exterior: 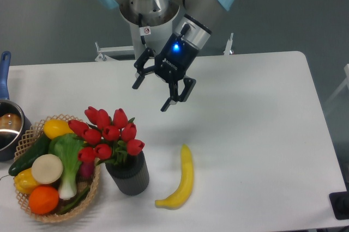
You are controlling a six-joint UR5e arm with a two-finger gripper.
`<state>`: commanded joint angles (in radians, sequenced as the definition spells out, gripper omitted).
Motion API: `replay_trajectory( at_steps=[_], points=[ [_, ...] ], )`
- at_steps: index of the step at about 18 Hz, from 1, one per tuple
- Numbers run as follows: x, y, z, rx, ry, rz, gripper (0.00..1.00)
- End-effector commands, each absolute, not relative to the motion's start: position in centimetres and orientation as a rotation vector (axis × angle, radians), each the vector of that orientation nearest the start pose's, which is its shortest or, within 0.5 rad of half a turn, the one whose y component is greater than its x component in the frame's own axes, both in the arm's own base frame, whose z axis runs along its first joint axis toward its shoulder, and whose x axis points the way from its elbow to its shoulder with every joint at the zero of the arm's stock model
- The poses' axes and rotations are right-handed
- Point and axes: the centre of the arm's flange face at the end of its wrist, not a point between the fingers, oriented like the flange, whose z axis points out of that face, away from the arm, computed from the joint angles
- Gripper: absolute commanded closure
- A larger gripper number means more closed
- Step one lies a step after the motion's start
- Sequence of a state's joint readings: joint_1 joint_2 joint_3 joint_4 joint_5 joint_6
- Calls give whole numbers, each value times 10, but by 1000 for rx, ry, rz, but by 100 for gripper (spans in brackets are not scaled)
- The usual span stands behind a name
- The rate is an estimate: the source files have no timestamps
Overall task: Pick up the flowers from the vase
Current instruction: 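Lower the open gripper around the tulip stems below the blooms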
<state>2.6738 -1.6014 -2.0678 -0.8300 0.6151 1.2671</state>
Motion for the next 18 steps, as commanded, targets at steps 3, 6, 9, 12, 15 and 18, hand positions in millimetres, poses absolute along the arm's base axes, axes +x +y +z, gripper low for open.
replay_trajectory(
  at_steps=[3,6,9,12,15,18],
  points=[
    [-320,421,348,-2150,344,-208,0],
    [-327,449,350,-2143,397,-219,0],
    [-331,461,345,-2143,414,-229,0],
    [-332,462,343,-2136,441,-214,0],
    [-329,461,336,-2128,486,-204,0],
    [-333,471,334,-2121,507,-198,0]
  ],
)
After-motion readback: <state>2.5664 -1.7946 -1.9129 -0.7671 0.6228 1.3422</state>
